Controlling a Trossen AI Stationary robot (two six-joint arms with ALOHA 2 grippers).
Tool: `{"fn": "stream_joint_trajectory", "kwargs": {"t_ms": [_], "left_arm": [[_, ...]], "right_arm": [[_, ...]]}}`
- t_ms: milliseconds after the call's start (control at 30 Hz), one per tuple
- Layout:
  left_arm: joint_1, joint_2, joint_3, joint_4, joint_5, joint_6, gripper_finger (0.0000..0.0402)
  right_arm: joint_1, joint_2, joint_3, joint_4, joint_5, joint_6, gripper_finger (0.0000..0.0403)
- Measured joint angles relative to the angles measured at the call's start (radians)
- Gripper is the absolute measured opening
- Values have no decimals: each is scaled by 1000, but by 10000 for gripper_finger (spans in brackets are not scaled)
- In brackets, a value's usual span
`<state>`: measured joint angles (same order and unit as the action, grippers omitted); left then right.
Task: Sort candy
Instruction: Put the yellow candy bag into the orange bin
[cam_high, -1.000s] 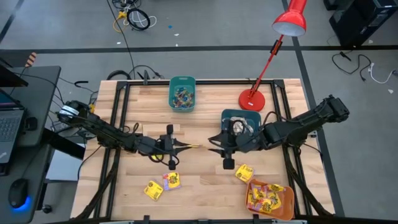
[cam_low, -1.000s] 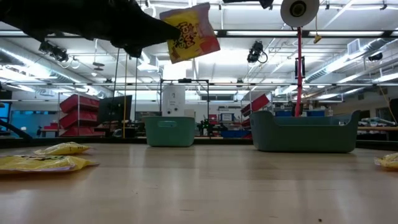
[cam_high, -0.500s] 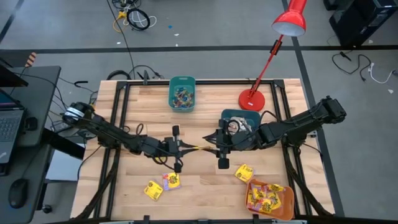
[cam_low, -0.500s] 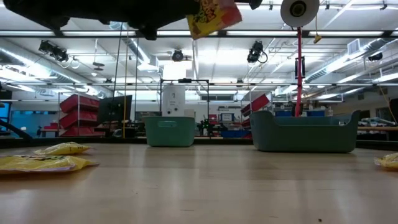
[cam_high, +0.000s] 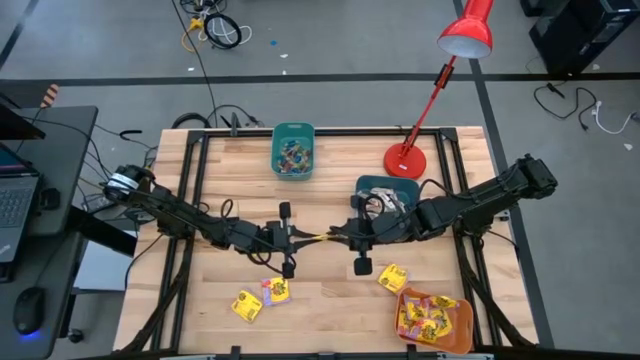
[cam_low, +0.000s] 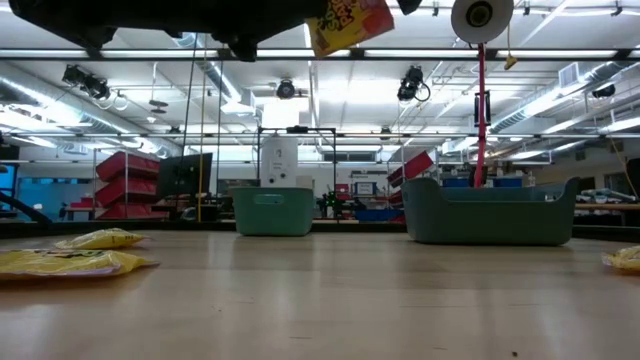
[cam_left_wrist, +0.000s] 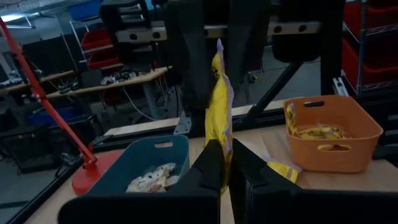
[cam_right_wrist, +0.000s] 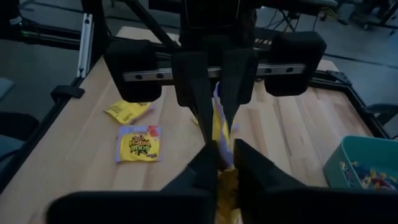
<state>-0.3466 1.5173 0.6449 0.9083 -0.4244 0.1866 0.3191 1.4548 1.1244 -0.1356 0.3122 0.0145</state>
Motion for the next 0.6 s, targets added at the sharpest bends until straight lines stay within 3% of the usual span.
{"fn": "stream_joint_trajectory", "kwargs": {"t_ms": [100, 267, 433, 600], "left_arm": [[0, 0, 0, 0, 0, 11, 7], [0, 0, 0, 2, -20, -9, 19], [0, 0, 0, -32, -26, -43, 70], [0, 0, -1, -98, -26, -83, 122]], "right_arm": [[1, 0, 0, 0, 0, -16, 9], [2, 0, 0, 3, 0, -9, 6], [2, -15, 0, -15, -5, 38, 1], [8, -44, 84, -243, -10, 110, 0]]}}
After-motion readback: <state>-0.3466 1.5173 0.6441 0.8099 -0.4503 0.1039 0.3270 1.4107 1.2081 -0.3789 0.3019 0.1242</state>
